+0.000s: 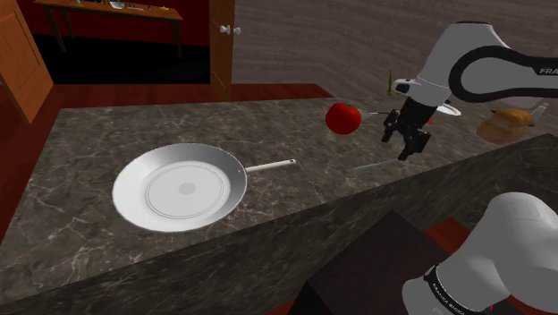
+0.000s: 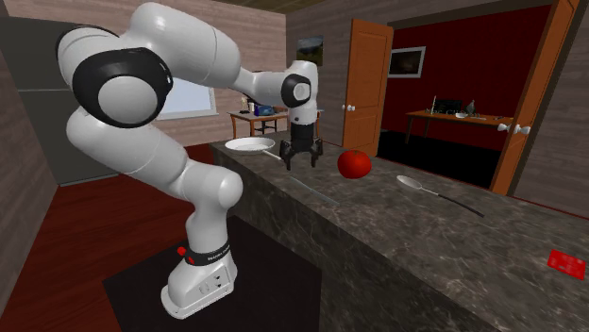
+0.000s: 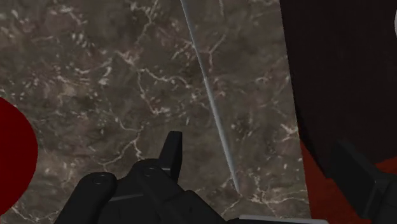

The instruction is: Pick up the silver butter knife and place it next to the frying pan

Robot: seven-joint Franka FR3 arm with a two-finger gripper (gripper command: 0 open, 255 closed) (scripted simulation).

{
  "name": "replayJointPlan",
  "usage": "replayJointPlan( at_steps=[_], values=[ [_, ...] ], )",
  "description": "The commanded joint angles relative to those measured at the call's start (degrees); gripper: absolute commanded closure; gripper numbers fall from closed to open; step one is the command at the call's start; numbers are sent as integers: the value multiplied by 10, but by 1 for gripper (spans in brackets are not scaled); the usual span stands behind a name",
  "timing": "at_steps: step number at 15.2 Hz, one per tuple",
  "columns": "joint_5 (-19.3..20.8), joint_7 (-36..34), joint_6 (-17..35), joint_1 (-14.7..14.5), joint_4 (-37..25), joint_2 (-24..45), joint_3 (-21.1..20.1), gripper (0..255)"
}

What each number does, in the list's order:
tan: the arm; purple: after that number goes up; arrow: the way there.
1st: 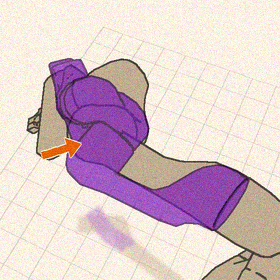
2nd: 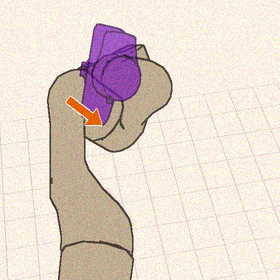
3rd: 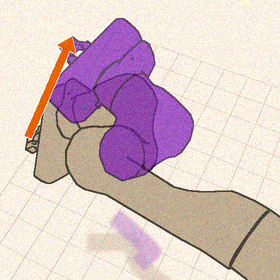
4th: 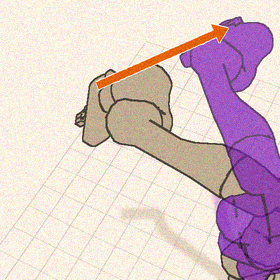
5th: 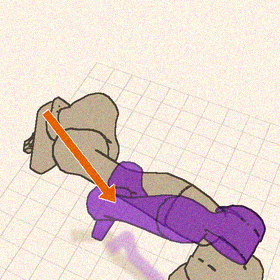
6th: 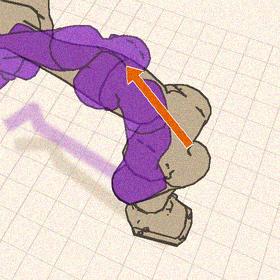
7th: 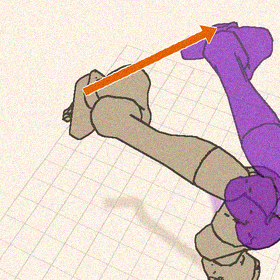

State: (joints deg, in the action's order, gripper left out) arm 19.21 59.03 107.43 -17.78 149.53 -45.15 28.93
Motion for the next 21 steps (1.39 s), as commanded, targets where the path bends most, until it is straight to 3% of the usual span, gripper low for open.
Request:
replayJointPlan(
  at_steps=[1,2,10,17,18,21],
  values=[
    [23,125,40,-39,-2,27,57,0],
    [29,172,55,-57,-6,41,80,0],
    [44,171,123,-60,35,67,107,0],
    [44,171,123,-60,35,67,106,0],
    [44,171,123,-60,35,67,106,255],
    [44,171,123,-60,35,67,106,255]
  ],
)
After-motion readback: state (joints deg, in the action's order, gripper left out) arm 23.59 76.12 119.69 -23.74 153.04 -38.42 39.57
